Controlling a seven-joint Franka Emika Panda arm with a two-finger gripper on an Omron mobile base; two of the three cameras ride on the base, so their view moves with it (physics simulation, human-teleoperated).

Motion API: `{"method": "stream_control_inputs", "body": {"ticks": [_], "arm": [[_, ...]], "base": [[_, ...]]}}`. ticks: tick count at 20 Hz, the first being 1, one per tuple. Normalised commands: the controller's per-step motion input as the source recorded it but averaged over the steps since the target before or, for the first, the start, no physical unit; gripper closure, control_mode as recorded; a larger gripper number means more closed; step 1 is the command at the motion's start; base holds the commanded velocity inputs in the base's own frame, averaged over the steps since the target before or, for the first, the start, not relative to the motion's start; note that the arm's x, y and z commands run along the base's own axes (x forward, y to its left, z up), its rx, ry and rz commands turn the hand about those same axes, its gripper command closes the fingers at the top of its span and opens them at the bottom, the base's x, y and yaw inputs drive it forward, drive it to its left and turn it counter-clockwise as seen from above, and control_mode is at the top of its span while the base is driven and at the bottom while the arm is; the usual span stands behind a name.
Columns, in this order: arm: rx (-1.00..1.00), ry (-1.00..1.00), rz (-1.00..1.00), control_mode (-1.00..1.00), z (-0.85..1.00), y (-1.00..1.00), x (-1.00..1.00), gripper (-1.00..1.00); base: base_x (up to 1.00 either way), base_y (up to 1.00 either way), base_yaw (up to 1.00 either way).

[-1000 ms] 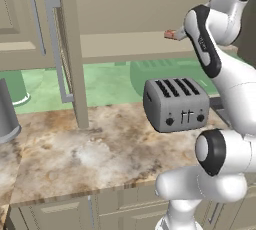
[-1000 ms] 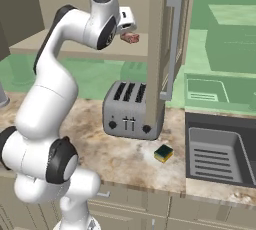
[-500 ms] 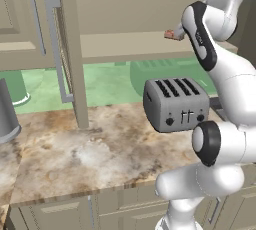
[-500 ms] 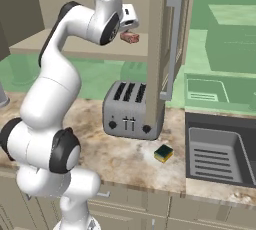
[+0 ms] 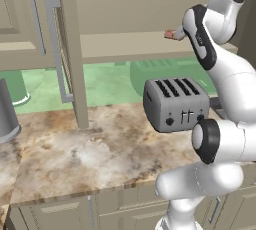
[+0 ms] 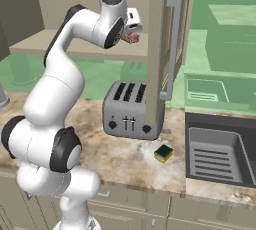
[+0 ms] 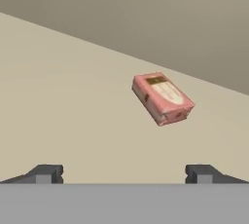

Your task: Locate and retrieve the sponge and bar soap from the cabinet. Place them next to the sink.

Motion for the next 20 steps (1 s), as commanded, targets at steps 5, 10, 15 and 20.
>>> {"method": "stream_control_inputs", "body": {"ticks": [5, 10, 15, 20], "arm": [[0.00, 0.00, 0.00, -1.00, -0.12, -0.07, 0.16, -1.00], [0.00, 0.00, 0.01, -1.00, 0.00, -0.06, 0.26, -1.00], [0.00, 0.00, 0.02, -1.00, 0.01, -0.09, 0.28, -1.00], [0.00, 0.02, 0.01, -1.00, 0.00, -0.13, 0.26, -1.00]], "base": [[0.00, 0.00, 0.00], [0.00, 0.00, 0.00], [0.00, 0.00, 0.00], [0.00, 0.00, 0.00]]}}
